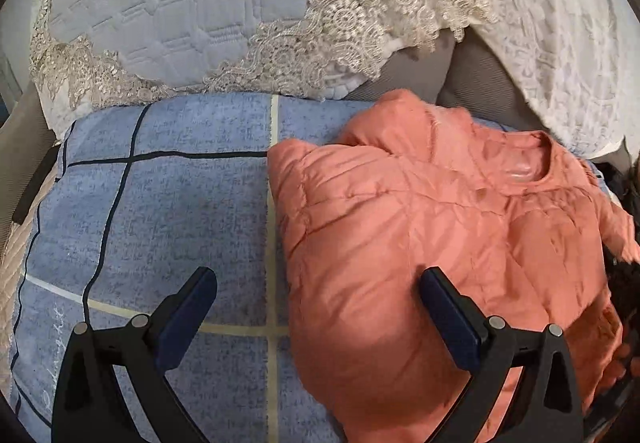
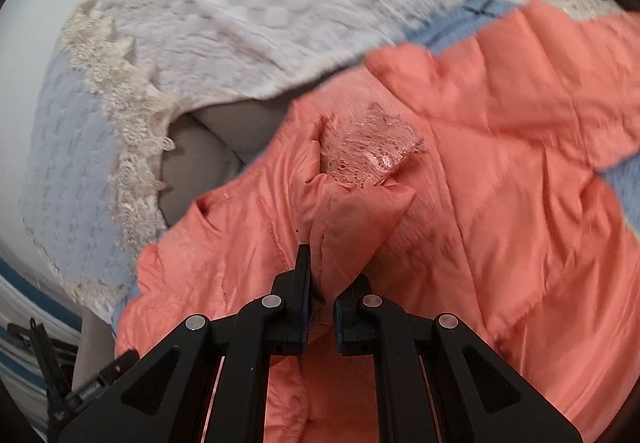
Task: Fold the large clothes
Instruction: 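Carry the held sleeve across the jacket body and open the right gripper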
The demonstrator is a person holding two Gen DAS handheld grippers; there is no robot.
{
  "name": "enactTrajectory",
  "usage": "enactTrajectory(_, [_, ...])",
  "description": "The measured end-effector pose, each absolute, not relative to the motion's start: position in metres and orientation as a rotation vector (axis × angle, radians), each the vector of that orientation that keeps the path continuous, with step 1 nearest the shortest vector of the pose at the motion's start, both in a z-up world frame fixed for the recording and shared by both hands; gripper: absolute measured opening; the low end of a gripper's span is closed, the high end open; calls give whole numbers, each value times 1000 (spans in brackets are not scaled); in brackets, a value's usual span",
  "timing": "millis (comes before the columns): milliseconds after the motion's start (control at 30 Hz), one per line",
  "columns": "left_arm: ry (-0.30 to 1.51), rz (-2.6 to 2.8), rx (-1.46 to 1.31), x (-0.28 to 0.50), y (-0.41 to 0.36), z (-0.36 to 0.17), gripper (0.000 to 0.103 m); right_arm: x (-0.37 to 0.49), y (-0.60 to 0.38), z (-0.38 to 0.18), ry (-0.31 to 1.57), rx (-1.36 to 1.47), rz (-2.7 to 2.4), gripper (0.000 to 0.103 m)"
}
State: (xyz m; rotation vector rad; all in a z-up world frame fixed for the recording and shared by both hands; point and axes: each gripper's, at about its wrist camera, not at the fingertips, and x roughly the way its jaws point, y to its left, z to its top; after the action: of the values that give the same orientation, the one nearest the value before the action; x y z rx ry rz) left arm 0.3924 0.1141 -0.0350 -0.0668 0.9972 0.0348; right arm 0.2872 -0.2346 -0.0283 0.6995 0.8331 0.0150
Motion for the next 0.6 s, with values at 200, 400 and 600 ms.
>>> enactTrajectory(200, [1015,49,-91,398,116,-42,103,272,-244,-32,815,763,-27,12])
enactTrajectory(400, [1011,37,-110,401,115,-42,103,249,-241,-24,761,756,-71,12])
enactTrajectory(600, [1011,33,-94,401,114,-46,103,241,-244,-35,812,780,-136,16])
